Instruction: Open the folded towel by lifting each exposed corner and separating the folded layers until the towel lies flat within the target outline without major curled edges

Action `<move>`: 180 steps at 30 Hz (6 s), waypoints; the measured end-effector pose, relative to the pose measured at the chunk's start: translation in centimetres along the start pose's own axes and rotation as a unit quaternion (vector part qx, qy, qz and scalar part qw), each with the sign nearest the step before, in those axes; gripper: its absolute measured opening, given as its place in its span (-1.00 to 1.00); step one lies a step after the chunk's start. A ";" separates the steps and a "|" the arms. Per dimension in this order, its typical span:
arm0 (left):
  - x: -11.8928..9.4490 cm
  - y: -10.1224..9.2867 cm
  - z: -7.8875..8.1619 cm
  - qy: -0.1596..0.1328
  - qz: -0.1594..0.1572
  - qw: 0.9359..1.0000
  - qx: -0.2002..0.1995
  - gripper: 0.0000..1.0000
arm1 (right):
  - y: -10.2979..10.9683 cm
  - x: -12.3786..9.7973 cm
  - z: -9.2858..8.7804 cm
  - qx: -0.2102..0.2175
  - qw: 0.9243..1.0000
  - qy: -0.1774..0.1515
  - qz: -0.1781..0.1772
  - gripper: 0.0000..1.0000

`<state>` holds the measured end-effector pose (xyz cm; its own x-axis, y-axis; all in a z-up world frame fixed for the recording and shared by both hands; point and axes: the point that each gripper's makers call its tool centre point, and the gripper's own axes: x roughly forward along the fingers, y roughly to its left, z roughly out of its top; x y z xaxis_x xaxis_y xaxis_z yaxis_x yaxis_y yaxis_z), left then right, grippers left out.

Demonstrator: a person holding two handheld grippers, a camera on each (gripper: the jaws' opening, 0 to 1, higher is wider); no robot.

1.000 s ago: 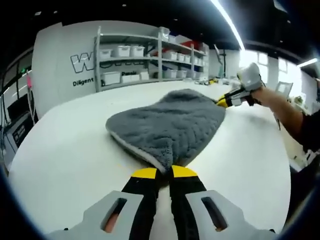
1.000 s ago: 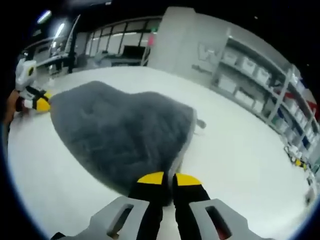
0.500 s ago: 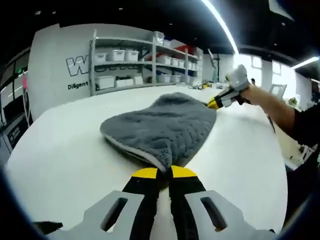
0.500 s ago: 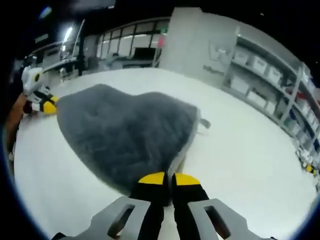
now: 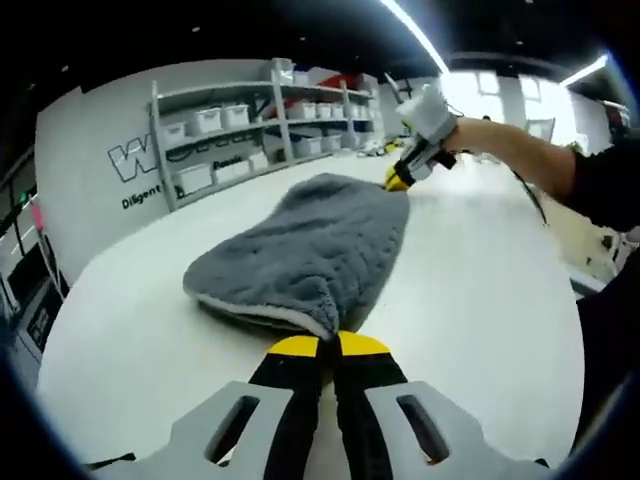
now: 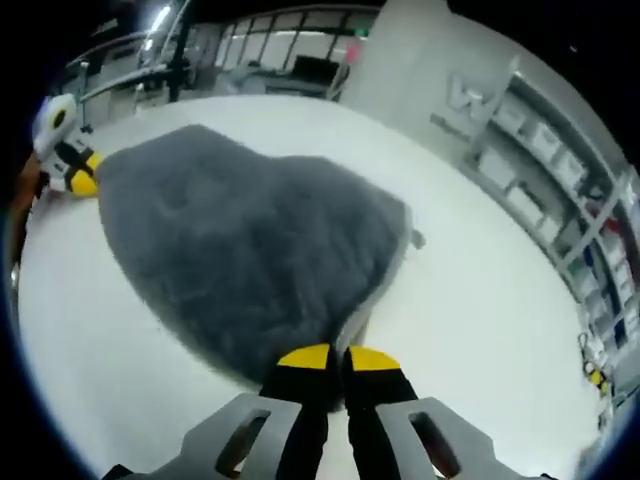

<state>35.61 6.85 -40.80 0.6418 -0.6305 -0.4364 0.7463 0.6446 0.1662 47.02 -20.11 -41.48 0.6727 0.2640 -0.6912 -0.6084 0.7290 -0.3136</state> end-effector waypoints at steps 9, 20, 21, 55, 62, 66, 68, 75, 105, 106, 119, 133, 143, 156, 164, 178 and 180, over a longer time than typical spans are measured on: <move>0.0 -2.1 0.2 0.008 -0.028 1.000 0.011 -0.96 | -0.7 0.9 0.3 -0.018 0.999 0.031 0.003 -1.00; 0.2 -4.5 0.7 0.009 -0.048 0.998 0.026 -0.96 | -1.2 1.6 0.6 -0.041 0.997 0.060 0.010 -1.00; 0.2 -4.7 0.7 0.009 -0.051 0.998 0.028 -0.96 | -1.2 1.7 0.6 -0.051 0.996 0.066 0.010 -1.00; 2.0 -12.4 3.1 -0.019 -0.084 0.993 0.080 -0.97 | -2.7 5.6 4.2 -0.127 0.988 0.087 0.020 -1.00; 2.5 -13.1 3.6 -0.021 -0.080 0.992 0.096 -0.98 | -2.6 6.4 5.1 -0.170 0.981 0.097 0.022 -1.00; 2.8 -13.5 3.8 -0.019 -0.079 0.991 0.107 -0.98 | -2.7 6.8 5.6 -0.160 0.982 0.091 0.036 -1.00; 3.0 -13.8 3.9 -0.018 -0.080 0.990 0.114 -0.98 | -2.6 7.0 5.8 -0.165 0.981 0.087 0.044 -1.00; 4.0 -15.1 4.6 -0.015 -0.088 0.986 0.139 -0.98 | -2.2 7.8 6.7 -0.189 0.976 0.088 0.054 -1.00; 7.9 -16.9 6.8 -0.002 -0.085 0.976 0.202 -0.98 | 1.0 11.5 12.1 -0.292 0.952 0.055 0.075 -1.00; 8.0 -17.0 6.9 -0.001 -0.085 0.976 0.202 -0.98 | 1.2 11.5 12.3 -0.295 0.951 0.054 0.074 -1.00; 8.4 -17.3 7.1 0.005 -0.093 0.975 0.202 -0.98 | 3.5 12.2 14.0 -0.315 0.944 0.050 0.087 -1.00; 7.4 -17.1 6.5 0.012 -0.094 0.976 0.194 -0.98 | 3.5 12.3 13.9 -0.320 0.941 0.078 0.079 -1.00; 7.0 -17.1 6.4 0.009 -0.095 0.977 0.191 -0.98 | 3.5 12.1 13.9 -0.293 0.950 0.063 0.089 -1.00; 6.8 -17.4 6.5 -0.018 -0.123 0.979 0.162 -0.91 | 3.5 12.0 14.0 -0.285 0.953 0.047 0.087 -1.00; 5.7 -17.8 7.7 -0.055 -0.152 0.981 0.109 -0.64 | 3.4 12.1 14.1 -0.289 0.953 0.042 0.083 -1.00; 1.0 -18.6 10.9 -0.120 -0.186 0.975 0.009 0.97 | 3.7 11.7 13.9 -0.282 0.955 0.036 0.080 -1.00; 0.0 -18.6 11.6 -0.134 -0.195 0.972 -0.002 1.00 | 3.7 11.7 13.9 -0.282 0.955 0.037 0.079 -1.00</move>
<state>23.73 -10.16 -33.65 0.3336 -0.9168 -0.2196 0.9416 0.3351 0.0313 58.47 -5.56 -41.71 0.5344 0.2825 -0.7966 -0.8443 0.2216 -0.4878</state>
